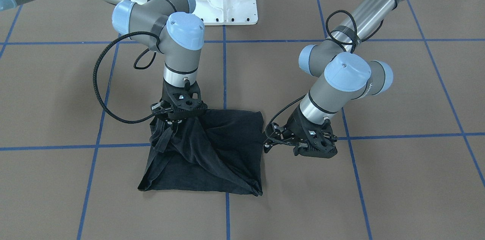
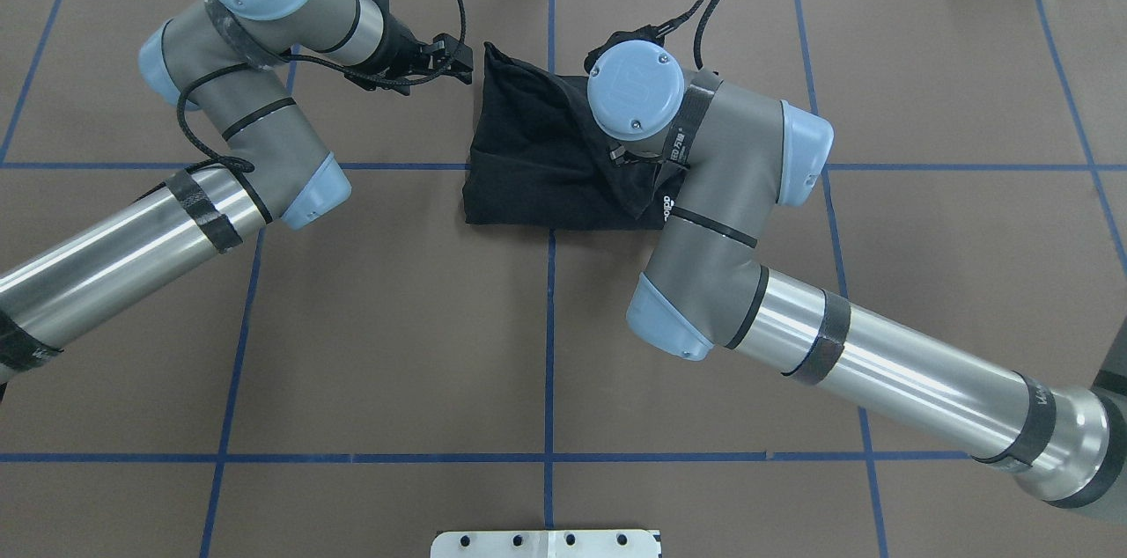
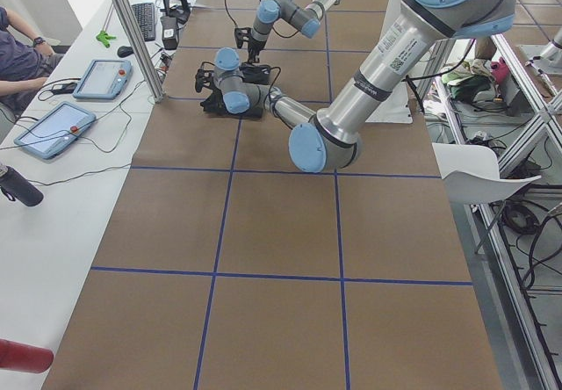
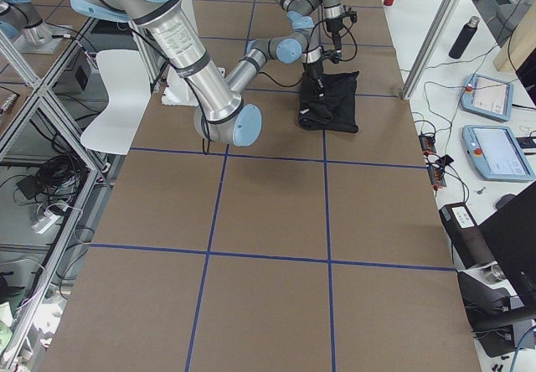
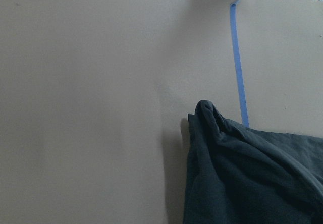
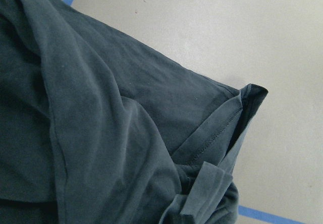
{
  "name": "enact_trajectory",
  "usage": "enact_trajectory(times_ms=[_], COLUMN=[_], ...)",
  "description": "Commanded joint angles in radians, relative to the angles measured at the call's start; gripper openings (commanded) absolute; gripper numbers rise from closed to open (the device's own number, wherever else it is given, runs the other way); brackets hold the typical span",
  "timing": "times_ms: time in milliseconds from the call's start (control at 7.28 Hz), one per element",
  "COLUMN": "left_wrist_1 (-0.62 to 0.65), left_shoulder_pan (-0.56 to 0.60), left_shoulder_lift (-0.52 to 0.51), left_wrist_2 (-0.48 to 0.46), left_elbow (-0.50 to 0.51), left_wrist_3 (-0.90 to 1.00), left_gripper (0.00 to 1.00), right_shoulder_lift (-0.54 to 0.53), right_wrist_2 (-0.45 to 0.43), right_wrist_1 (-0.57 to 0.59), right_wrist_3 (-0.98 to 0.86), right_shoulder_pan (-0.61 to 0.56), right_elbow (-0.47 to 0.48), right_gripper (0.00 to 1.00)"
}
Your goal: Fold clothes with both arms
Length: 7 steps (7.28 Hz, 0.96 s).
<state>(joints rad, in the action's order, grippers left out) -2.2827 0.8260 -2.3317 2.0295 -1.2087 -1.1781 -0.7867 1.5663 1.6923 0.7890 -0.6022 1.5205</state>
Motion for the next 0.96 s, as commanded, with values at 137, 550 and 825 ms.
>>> enact_trajectory(times_ms=[137, 550, 825], left_wrist_1=[-0.001, -0.001, -0.001], left_shoulder_pan=[0.001, 0.001, 0.001], left_shoulder_lift=[0.008, 0.008, 0.008], left_wrist_2=[0.000, 0.000, 0.000], left_elbow=[0.000, 0.000, 0.000], left_wrist_3=[0.000, 0.000, 0.000], left_gripper=[1.00, 1.00, 1.00], right_shoulder_lift=[0.047, 0.073, 0.070], right_wrist_2=[-0.006, -0.080, -0.118], right_wrist_1=[-0.002, 0.000, 0.003], right_wrist_3=[0.114, 0.110, 0.082], right_shoulder_pan=[0.065, 0.114, 0.116], right_elbow=[-0.049, -0.105, -0.118], right_gripper=[0.99, 0.96, 0.82])
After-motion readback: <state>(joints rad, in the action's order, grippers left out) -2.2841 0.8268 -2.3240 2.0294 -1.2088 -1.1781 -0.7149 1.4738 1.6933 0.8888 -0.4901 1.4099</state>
